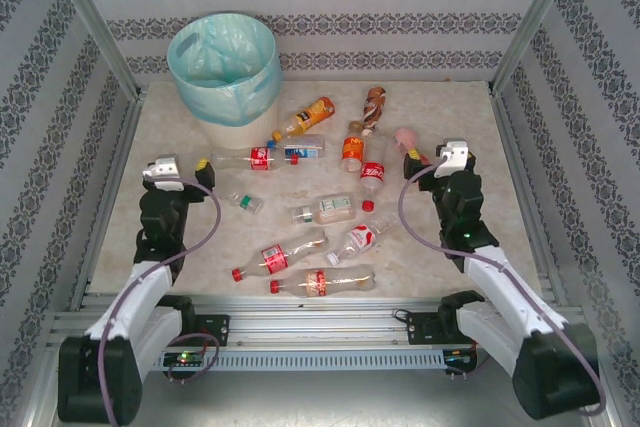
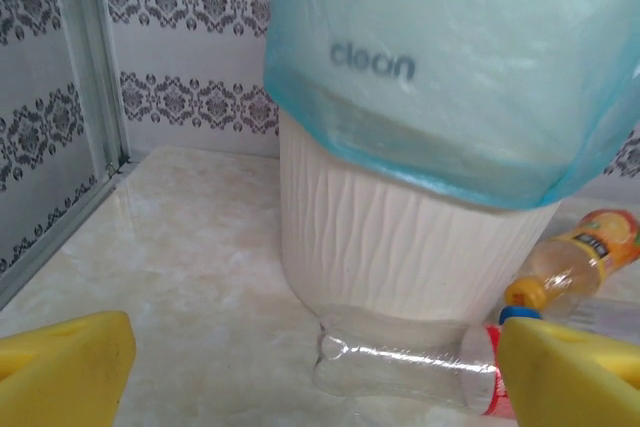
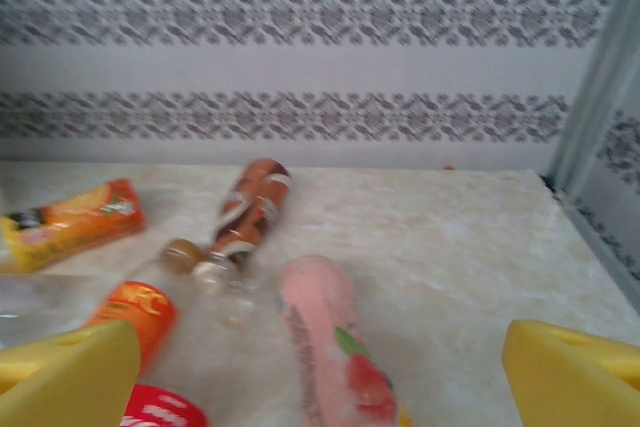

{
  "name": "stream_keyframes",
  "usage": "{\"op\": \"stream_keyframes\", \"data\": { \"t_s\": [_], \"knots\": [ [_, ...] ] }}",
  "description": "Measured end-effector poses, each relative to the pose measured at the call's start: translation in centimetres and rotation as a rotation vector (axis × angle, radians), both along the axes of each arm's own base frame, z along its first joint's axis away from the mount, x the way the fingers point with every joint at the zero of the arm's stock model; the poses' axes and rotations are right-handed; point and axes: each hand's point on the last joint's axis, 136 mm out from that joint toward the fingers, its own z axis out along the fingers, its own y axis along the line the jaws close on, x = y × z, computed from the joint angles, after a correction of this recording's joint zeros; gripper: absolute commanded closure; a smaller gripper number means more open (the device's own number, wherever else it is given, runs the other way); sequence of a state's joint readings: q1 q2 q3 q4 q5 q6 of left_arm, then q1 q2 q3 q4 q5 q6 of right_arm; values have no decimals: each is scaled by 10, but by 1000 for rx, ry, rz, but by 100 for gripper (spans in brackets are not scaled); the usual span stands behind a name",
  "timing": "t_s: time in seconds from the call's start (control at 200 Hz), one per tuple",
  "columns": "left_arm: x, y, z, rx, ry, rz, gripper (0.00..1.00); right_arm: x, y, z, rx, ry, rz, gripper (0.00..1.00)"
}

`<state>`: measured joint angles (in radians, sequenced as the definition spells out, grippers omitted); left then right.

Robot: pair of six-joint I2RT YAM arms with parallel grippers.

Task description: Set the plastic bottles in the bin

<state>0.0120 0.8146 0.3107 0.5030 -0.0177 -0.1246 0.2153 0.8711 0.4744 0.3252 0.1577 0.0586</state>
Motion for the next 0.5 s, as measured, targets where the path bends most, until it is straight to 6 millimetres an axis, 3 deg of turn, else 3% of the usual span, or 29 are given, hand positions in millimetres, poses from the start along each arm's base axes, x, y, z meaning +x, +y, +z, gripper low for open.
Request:
{"op": "stream_keyframes", "data": {
  "t_s": [0.145,0.28,0.37,0.5],
  "knots": [
    [-5,-10,44,-86,2,-39,17,-13,25,30,78,79,103,17],
    [-6,-26,78,-197,50,-109,18,-23,65,29,119,226,218,20],
    [-9,-35,80,-274,131,-139,18,-36,117,17,97,333,364,20],
    [-18,-42,56,-367,287,-142,18,-64,210,0,-4,454,598,19]
  ]
}}
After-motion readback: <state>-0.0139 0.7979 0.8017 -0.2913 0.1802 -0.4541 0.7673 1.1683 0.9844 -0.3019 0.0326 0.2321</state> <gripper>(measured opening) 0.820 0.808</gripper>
